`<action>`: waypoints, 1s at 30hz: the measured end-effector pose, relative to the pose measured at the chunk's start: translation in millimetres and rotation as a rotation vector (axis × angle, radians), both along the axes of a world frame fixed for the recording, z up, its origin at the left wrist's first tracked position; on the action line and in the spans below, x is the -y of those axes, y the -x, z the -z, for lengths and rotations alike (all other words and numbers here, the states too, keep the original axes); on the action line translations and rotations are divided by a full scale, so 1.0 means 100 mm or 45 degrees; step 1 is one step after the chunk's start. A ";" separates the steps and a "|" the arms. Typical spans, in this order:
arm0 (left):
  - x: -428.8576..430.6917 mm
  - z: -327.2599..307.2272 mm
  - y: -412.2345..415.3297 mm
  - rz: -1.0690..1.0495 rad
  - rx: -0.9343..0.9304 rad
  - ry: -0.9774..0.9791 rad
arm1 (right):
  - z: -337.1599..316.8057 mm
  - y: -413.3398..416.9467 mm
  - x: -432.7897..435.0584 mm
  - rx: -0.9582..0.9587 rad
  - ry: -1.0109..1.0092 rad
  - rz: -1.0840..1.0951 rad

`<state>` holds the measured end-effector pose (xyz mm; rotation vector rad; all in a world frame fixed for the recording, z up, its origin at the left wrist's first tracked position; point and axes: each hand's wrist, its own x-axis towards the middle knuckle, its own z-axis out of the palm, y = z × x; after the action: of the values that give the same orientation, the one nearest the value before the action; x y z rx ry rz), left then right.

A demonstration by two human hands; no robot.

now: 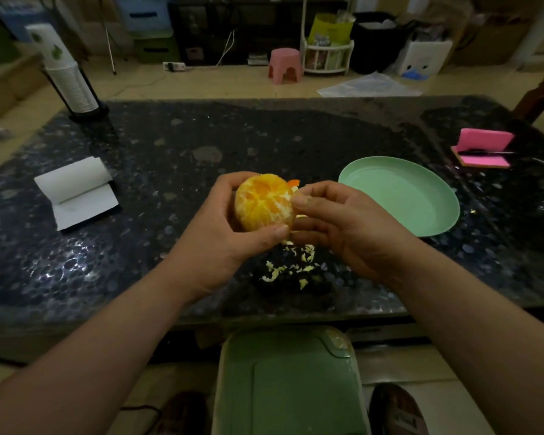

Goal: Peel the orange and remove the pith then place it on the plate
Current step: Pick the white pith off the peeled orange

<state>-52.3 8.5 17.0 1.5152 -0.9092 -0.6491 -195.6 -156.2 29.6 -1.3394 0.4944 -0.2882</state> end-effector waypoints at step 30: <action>-0.01 0.08 0.15 -0.337 0.664 0.061 | -0.07 0.08 -0.30 -0.066 0.800 0.244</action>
<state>-67.0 9.3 8.8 1.7571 -1.0734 -0.0327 -203.7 -126.4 36.3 -1.9145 0.6042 -0.6021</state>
